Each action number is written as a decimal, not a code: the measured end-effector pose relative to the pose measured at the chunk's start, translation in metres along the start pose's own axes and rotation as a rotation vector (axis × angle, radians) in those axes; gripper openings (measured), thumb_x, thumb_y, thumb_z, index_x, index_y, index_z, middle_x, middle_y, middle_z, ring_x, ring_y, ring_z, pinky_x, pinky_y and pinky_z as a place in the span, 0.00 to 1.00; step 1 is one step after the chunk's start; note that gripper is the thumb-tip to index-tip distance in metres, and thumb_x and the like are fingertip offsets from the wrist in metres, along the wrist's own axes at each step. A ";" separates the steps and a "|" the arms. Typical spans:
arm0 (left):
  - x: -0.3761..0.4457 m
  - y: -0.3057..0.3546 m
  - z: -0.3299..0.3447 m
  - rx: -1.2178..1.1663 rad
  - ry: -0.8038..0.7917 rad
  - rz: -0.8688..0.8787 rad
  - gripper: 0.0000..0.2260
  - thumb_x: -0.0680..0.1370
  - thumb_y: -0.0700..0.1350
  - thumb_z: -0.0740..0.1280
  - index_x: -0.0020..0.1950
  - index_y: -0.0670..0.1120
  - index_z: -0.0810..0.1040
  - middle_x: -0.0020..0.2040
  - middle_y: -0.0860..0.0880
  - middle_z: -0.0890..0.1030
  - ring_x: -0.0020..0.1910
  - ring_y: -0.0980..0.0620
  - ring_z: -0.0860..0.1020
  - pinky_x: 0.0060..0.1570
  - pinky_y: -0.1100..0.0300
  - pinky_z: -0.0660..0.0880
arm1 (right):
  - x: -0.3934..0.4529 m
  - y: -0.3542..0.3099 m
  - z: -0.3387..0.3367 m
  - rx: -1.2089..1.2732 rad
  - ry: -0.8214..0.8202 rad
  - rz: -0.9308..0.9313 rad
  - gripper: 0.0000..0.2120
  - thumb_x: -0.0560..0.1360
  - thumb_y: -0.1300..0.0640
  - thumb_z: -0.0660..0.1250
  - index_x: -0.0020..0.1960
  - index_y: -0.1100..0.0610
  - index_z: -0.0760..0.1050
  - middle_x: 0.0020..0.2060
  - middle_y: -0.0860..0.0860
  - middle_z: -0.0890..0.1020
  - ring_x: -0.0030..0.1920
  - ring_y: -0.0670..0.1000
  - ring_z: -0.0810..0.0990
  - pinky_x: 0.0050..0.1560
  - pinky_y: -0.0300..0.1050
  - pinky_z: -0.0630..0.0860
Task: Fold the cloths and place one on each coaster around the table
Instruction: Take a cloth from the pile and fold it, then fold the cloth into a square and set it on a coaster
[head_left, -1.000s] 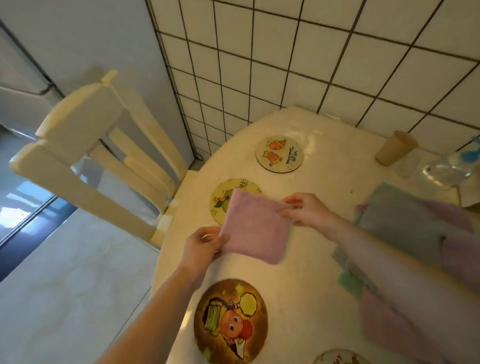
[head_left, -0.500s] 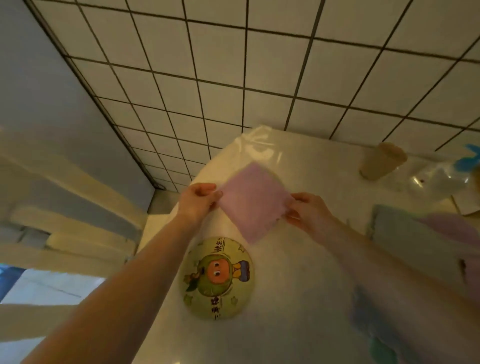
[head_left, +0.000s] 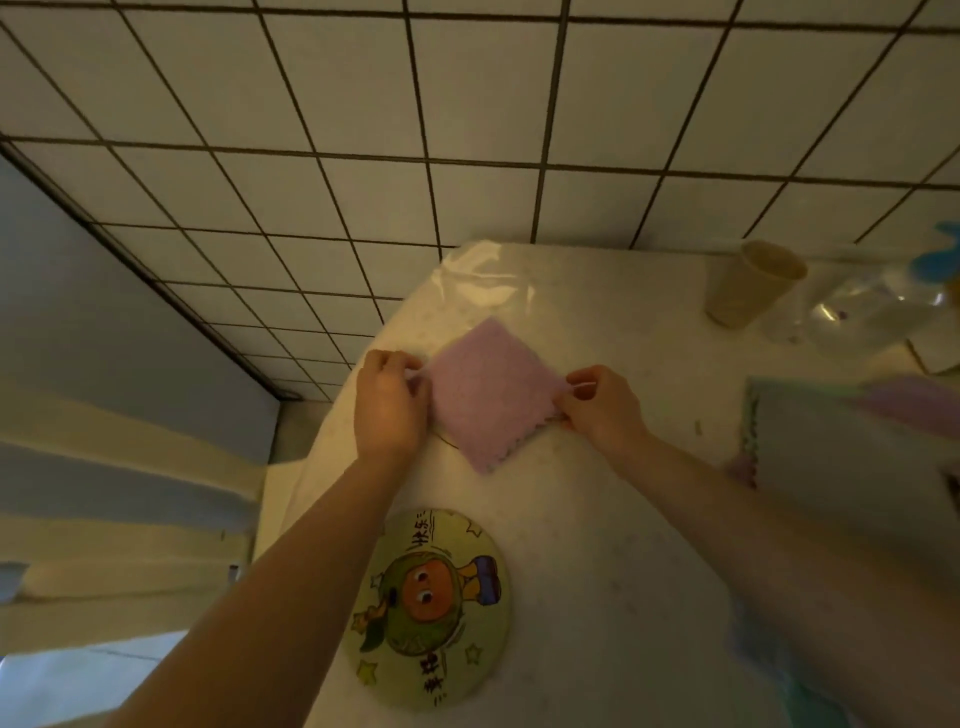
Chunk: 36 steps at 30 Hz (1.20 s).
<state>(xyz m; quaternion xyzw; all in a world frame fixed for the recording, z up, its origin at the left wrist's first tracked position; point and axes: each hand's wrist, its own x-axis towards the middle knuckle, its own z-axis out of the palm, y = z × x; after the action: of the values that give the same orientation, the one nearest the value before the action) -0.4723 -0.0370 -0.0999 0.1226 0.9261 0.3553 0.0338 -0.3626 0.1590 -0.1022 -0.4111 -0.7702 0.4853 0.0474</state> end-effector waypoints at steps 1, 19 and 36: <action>-0.005 -0.001 -0.001 0.067 0.003 0.082 0.09 0.77 0.43 0.66 0.56 0.43 0.78 0.59 0.46 0.73 0.52 0.46 0.74 0.53 0.53 0.74 | -0.004 -0.002 -0.002 -0.047 0.008 -0.043 0.13 0.71 0.58 0.71 0.55 0.59 0.75 0.46 0.53 0.80 0.46 0.54 0.80 0.50 0.45 0.75; -0.205 0.108 0.054 0.386 -0.344 0.579 0.18 0.73 0.50 0.57 0.52 0.43 0.81 0.51 0.45 0.80 0.52 0.41 0.78 0.50 0.50 0.78 | -0.140 0.135 -0.171 -0.071 -0.082 -0.314 0.09 0.72 0.68 0.67 0.50 0.59 0.76 0.42 0.55 0.81 0.41 0.49 0.78 0.43 0.33 0.72; -0.412 0.289 0.217 0.362 -0.569 0.953 0.20 0.71 0.52 0.60 0.60 0.48 0.77 0.57 0.49 0.79 0.54 0.45 0.78 0.49 0.59 0.77 | -0.211 0.325 -0.408 -0.925 0.179 -0.494 0.10 0.63 0.56 0.66 0.44 0.55 0.73 0.41 0.55 0.75 0.39 0.58 0.74 0.32 0.50 0.74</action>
<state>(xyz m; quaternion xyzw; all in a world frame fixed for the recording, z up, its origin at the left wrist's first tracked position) 0.0178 0.2073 -0.0791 0.6200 0.7693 0.1204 0.0961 0.1598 0.3663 -0.0751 -0.2354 -0.9706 0.0323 0.0397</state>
